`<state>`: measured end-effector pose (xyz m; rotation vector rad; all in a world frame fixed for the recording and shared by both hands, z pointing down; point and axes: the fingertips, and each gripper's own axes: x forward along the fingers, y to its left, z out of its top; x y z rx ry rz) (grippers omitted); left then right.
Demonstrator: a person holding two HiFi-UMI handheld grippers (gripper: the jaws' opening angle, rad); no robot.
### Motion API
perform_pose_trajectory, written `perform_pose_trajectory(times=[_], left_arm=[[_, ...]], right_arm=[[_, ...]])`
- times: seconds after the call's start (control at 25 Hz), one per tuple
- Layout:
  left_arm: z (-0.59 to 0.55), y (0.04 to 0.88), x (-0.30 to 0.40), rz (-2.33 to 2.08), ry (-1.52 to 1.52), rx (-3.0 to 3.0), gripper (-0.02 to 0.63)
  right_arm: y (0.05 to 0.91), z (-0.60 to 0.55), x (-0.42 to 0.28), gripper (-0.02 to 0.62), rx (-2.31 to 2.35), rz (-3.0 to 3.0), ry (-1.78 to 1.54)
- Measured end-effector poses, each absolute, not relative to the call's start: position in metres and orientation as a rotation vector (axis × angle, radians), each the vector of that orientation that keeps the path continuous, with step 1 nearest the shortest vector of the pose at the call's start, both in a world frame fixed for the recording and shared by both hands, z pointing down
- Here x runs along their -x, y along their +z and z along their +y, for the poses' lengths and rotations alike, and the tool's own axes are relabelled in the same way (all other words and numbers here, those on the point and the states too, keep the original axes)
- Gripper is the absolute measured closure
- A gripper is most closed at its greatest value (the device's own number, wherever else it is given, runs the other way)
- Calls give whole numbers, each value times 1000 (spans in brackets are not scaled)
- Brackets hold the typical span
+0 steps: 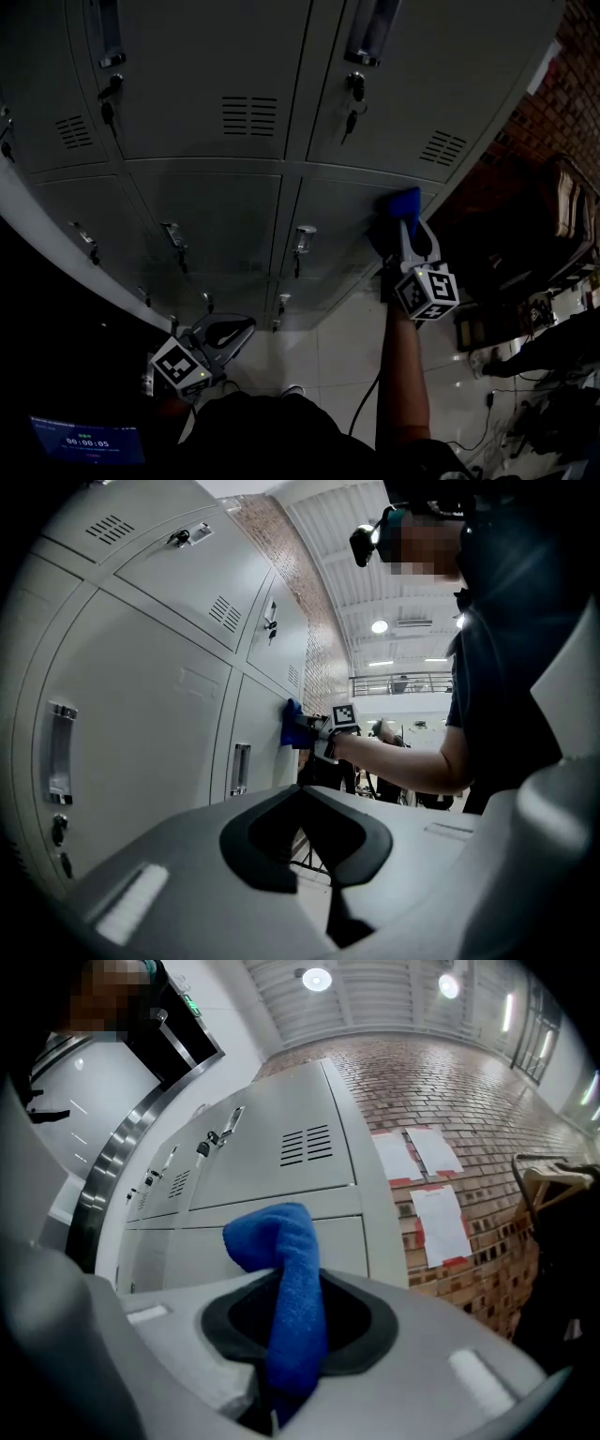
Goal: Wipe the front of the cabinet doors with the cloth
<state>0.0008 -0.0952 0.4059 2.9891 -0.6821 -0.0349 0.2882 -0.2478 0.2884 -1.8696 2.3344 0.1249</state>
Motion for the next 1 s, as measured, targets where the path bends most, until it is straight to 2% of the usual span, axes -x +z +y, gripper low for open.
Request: perform_pose_trajectory(times=[0.56, 0.72, 1.0], left_arm=[[-87, 414, 5, -697, 33, -2963, 604], [-87, 417, 14, -711, 25, -2960, 604], [-78, 417, 20, -676, 28, -2962, 604]], right_arm=[[294, -236, -346, 514, 2002, 2198, 100], [285, -215, -317, 514, 1895, 2229, 189], [292, -198, -227, 514, 1706, 2382, 187]])
